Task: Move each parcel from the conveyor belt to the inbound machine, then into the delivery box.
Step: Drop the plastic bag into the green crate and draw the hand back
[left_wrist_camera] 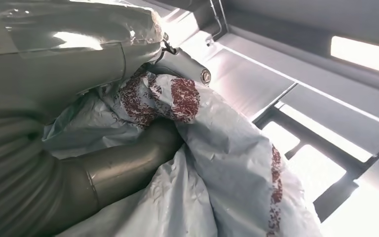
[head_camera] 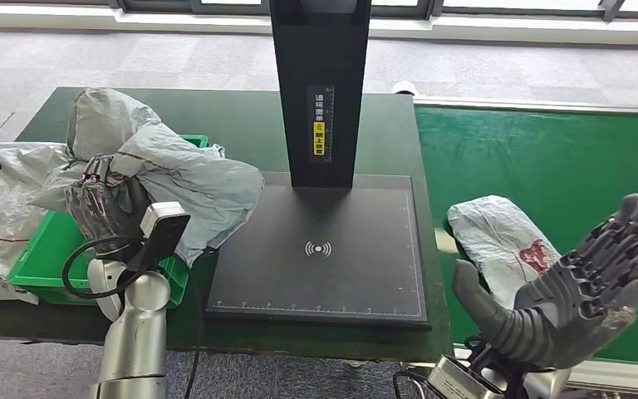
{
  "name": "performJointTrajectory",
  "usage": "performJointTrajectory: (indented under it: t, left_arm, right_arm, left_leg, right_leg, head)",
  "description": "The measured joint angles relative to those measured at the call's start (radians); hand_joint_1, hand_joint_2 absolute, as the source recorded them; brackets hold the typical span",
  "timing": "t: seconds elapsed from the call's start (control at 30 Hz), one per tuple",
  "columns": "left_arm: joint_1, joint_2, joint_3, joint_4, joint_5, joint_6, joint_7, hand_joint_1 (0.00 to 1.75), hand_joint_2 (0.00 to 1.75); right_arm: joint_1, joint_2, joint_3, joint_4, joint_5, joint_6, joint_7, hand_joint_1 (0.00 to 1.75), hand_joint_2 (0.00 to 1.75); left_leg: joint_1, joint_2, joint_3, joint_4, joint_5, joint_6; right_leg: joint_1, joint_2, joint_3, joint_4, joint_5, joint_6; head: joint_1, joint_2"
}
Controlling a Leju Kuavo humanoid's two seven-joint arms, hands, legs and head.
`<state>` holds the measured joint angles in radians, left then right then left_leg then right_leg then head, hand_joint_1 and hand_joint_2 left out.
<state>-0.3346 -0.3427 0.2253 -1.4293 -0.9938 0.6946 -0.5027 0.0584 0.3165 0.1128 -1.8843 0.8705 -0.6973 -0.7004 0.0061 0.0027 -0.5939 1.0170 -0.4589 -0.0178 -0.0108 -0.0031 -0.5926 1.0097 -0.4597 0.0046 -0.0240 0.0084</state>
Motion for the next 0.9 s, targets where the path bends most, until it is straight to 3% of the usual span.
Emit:
performJointTrajectory:
  t: [0.27,0.6,0.9]
  left_arm:
    - [-0.059,-0.004,0.075,0.105,0.019,0.0,-0.025,1.75,1.75]
    - [-0.186,-0.002,0.3,0.39,-0.007,0.0,-0.081,1.75,1.75]
    - [-0.267,0.001,0.472,0.508,-0.122,0.001,-0.058,1.75,1.75]
  right_arm:
    - [0.013,0.0,0.0,0.003,0.001,0.0,0.0,0.0,1.75]
    - [0.026,0.0,0.01,0.012,0.009,0.0,0.0,0.0,1.75]
    - [0.023,0.0,0.011,0.023,0.009,0.0,0.0,0.0,1.75]
  left_leg:
    - [0.0,-0.001,0.0,0.0,0.0,0.0]
    - [0.0,0.0,0.0,0.0,0.0,0.0]
    - [0.0,0.0,0.0,0.0,0.0,0.0]
  right_leg:
    - [0.0,-0.001,0.0,0.0,0.0,0.0]
    - [0.001,0.0,0.0,0.0,0.0,0.0]
    - [0.0,0.0,0.0,0.0,0.0,0.0]
  head:
    - [0.0,0.0]
    - [0.0,0.0]
    - [0.0,0.0]
